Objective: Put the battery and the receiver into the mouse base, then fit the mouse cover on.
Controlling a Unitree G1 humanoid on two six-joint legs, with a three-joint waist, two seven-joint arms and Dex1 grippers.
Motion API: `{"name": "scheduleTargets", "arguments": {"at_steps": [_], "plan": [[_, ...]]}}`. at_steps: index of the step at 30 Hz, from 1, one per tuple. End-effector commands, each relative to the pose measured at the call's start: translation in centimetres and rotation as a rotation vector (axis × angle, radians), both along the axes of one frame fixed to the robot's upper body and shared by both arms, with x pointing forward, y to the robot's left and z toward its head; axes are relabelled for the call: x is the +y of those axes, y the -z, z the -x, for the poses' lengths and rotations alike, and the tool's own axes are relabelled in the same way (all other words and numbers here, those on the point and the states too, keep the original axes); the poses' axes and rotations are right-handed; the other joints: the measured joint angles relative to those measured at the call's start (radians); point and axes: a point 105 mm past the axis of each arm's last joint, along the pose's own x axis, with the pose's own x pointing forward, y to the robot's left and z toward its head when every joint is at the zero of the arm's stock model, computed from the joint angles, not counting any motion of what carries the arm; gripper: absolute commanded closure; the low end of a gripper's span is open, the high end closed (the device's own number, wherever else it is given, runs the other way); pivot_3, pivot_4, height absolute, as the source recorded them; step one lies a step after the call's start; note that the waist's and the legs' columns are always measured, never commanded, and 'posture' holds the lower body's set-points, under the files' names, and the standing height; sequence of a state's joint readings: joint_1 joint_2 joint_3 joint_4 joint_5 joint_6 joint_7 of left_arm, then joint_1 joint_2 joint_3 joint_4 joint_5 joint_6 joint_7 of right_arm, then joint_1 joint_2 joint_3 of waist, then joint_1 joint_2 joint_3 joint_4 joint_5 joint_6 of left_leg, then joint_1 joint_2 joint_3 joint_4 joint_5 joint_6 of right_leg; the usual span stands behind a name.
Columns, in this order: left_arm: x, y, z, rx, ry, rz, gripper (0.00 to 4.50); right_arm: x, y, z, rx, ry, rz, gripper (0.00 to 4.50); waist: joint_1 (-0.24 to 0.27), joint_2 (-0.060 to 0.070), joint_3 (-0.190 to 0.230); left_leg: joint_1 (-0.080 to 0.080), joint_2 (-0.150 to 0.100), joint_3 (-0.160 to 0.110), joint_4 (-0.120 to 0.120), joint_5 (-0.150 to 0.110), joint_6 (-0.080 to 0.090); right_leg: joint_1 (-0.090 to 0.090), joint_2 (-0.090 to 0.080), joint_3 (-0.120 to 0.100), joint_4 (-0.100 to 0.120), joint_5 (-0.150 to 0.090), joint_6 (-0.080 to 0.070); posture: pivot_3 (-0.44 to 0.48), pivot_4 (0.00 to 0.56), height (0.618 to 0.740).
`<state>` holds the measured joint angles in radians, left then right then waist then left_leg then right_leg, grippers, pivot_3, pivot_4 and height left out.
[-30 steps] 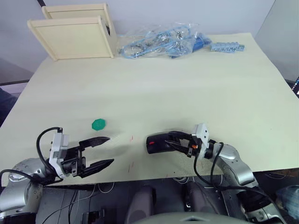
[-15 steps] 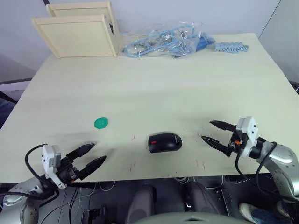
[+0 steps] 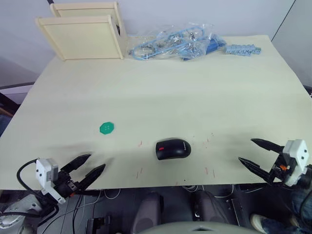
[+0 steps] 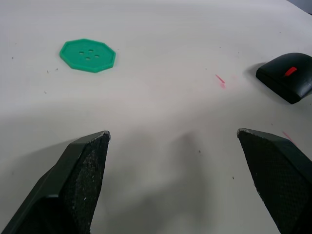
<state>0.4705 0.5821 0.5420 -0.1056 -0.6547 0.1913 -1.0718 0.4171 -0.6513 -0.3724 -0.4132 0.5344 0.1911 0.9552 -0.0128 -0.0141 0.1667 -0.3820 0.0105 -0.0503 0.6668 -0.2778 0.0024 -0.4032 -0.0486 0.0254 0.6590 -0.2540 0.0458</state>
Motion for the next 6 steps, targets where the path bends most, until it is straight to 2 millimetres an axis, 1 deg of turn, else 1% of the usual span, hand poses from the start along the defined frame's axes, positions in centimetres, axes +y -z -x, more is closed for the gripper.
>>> {"name": "scheduleTargets", "arguments": {"at_steps": [1, 6], "plan": [[0.30, -1.13, 0.10, -0.041, -0.008, -0.015, 0.00, -0.29, -0.62, 0.22, -0.039, 0.007, 0.005, 0.02, 0.000, 0.000, 0.000, 0.000, 0.000, 0.000, 0.000, 0.000, 0.000, 0.000, 0.000, 0.000, 0.000, 0.000, 0.000, 0.000, 0.150, 0.740], [0.21, -1.03, 0.07, -0.028, -0.001, -0.034, 0.00, -0.21, -0.57, 0.12, -0.040, 0.008, -0.005, 0.02, -0.001, 0.000, 0.000, 0.000, 0.000, 0.001, 0.000, 0.000, 0.000, 0.000, 0.000, 0.001, 0.000, 0.000, 0.000, 0.000, 0.150, 0.740]]}}
